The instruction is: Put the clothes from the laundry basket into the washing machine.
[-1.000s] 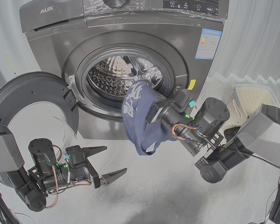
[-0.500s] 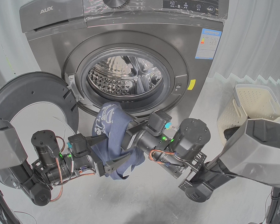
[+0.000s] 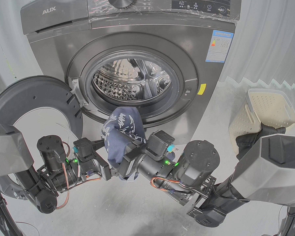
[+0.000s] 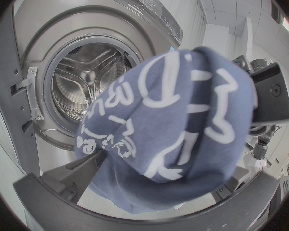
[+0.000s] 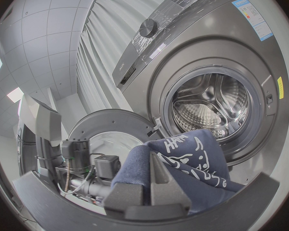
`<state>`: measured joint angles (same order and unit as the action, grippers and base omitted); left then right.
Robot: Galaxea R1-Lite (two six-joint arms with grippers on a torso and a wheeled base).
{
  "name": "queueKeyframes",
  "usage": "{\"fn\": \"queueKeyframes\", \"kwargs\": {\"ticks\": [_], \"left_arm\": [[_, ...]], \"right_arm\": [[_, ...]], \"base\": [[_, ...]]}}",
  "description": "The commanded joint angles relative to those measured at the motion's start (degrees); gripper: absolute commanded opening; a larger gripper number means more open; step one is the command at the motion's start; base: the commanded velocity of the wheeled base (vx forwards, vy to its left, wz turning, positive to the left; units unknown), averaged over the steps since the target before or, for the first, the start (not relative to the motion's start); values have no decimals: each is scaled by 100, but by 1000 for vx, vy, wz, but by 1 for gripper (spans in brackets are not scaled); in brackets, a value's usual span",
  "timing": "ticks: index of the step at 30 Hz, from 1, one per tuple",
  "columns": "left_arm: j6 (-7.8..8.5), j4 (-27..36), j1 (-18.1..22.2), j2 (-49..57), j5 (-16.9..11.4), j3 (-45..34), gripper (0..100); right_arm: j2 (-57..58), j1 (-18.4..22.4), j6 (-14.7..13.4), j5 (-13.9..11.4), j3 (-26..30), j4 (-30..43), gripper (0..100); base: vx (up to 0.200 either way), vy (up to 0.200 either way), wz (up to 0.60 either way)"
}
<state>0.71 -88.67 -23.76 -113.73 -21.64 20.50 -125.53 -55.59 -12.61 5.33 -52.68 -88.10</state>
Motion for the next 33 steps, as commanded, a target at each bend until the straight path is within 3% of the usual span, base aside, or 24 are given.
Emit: {"fn": "queueKeyframes", "kwargs": {"ticks": [1,17,18,26,33], "left_arm": [[-9,-1,82,-194,90,129,100],[-44,-10,82,-334,160,200,100],[-44,-10,91,-334,160,200,0],[-159,-10,82,-352,160,252,0],[-255,-10,161,-290,257,402,0]], "right_arm": [[239,-66,-31,3,187,-14,0],[406,-189,-84,3,319,-14,0],[415,-189,-84,3,319,-23,0],[441,-84,-146,-5,275,-23,0],[635,470,-146,3,311,-14,0]], "base": [[0,0,0],[0,0,0],[0,0,0],[0,0,0],[0,0,0]]}}
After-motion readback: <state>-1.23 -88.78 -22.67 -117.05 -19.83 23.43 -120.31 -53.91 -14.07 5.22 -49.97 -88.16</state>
